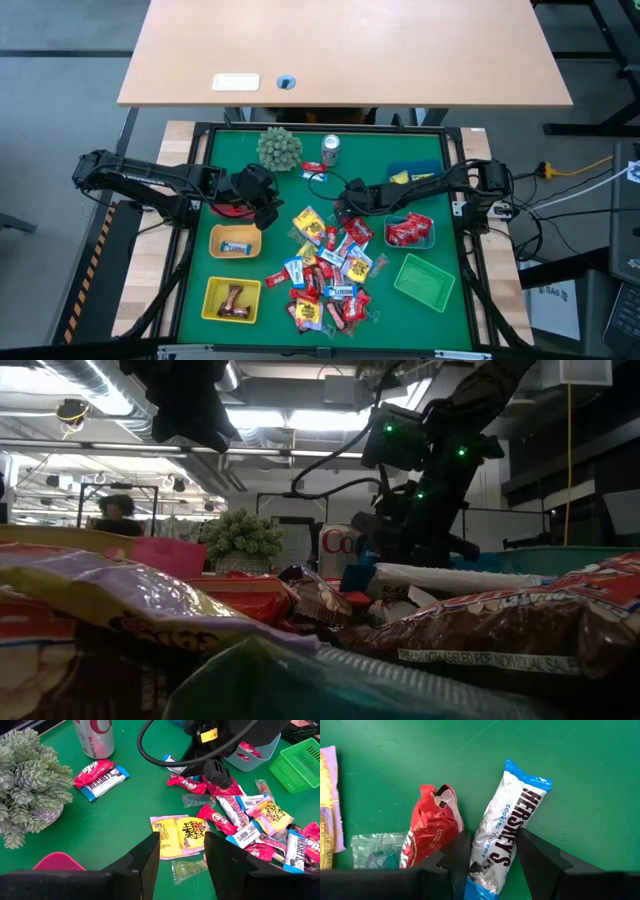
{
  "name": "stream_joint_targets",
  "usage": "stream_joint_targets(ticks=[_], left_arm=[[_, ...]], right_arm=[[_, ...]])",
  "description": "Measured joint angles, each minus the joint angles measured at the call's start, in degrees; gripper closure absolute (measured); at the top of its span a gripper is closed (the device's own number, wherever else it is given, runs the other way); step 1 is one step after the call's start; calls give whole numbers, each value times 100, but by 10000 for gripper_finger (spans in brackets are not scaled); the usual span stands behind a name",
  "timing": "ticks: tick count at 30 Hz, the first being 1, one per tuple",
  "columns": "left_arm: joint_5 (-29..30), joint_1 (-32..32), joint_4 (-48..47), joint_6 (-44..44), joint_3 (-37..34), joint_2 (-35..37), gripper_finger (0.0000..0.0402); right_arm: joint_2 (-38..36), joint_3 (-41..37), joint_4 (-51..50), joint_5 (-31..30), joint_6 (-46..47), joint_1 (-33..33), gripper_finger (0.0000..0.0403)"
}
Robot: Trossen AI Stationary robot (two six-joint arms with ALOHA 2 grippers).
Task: Sort candy
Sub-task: Put the white chocolate bar into the orange bin
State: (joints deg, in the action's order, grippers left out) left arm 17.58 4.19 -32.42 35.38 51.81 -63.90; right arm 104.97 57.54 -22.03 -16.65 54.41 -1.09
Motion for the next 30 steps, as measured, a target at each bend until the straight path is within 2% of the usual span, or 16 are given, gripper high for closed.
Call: stream_joint_targets(ticks=[15,24,30], left_arm=[[2,0,2,0,0,0,260],[92,1,2,-1,0,0,260],[217,2,2,-4,0,0,260]], right_arm=[[4,-4,-39,181,-230,-7,244],[4,-9,-58,189,-389,-6,298],[-11,-11,-53,221,-590,-6,299]])
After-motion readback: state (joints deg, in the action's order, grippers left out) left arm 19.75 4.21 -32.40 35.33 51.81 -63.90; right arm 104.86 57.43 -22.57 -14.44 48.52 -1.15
